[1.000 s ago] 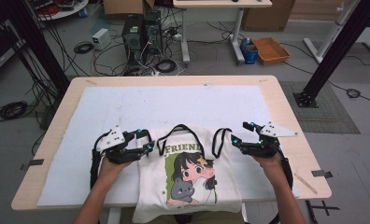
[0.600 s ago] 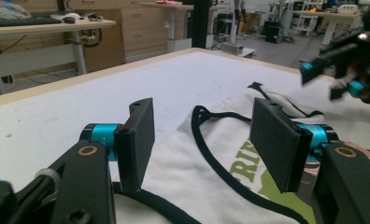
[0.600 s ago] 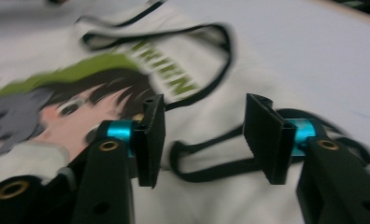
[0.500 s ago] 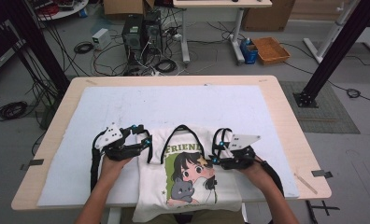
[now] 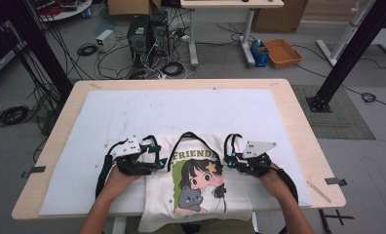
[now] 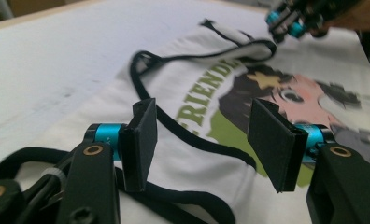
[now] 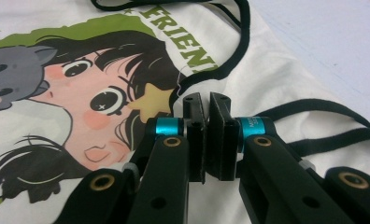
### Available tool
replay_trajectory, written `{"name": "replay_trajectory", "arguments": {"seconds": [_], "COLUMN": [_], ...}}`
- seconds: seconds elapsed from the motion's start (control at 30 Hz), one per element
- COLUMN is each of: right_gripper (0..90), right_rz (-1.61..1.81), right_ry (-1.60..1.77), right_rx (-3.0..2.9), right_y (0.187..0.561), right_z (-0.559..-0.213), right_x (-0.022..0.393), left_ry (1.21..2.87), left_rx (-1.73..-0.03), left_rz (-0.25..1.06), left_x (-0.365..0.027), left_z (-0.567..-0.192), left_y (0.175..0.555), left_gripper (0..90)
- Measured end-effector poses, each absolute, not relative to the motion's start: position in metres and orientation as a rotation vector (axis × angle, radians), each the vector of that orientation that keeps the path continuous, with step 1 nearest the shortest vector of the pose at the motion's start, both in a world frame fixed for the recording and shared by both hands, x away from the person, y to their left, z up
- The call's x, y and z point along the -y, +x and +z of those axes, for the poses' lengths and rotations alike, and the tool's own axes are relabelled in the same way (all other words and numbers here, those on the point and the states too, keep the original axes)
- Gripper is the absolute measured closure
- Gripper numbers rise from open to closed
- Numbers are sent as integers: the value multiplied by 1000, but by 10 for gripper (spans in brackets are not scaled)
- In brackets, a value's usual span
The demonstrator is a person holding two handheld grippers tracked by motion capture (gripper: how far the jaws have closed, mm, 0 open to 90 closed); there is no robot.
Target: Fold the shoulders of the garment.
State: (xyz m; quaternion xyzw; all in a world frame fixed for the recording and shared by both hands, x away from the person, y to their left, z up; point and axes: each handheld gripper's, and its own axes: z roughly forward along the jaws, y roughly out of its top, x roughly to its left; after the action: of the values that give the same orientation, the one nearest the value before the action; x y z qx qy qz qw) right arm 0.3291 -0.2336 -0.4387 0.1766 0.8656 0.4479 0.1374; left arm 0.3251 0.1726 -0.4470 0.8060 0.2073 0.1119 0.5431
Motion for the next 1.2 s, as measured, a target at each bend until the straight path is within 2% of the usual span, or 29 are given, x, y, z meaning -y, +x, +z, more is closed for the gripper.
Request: {"name": "replay_trajectory", "arguments": {"seconds": [0.07, 0.23, 0.33, 0.43, 0.53, 0.63, 0.7, 0.73, 0.83, 0.97, 1.07, 1.1, 1.2], "right_gripper": [860, 861, 864, 863, 848, 559, 477, 477, 522, 645, 872, 900, 900], "right_rz": [1314, 1359, 1407, 1425, 1426, 1456, 1519, 1526, 1396, 1196, 1043, 1018, 997], "right_ry": [509, 523, 503, 493, 533, 642, 727, 785, 925, 753, 708, 688, 692], "right_rx": [-2499, -2529, -2650, -2697, -2710, -2699, -2581, -2487, -2320, -2457, -2496, -2502, -2512], "right_y": [330, 331, 330, 330, 330, 335, 338, 339, 341, 336, 338, 337, 336], "right_z": [-438, -438, -440, -439, -436, -437, -433, -431, -430, -440, -447, -445, -444], "right_x": [234, 235, 234, 239, 250, 259, 264, 267, 257, 218, 209, 210, 218], "left_ry": [1939, 2008, 2035, 2038, 2053, 2050, 2025, 2015, 2050, 2040, 2006, 1995, 1972], "left_rx": [-481, -448, -448, -446, -472, -490, -538, -568, -592, -590, -598, -602, -624], "left_rz": [275, 233, 215, 201, 191, 201, 215, 227, 242, 232, 218, 216, 217], "left_x": [-170, -167, -165, -166, -166, -168, -171, -172, -170, -171, -174, -175, -177], "left_z": [-447, -448, -448, -448, -448, -447, -446, -446, -449, -448, -448, -448, -447], "left_y": [324, 324, 325, 325, 326, 326, 327, 328, 330, 331, 331, 331, 331], "left_gripper": [369, 381, 543, 653, 672, 662, 590, 547, 533, 596, 597, 596, 596]}}
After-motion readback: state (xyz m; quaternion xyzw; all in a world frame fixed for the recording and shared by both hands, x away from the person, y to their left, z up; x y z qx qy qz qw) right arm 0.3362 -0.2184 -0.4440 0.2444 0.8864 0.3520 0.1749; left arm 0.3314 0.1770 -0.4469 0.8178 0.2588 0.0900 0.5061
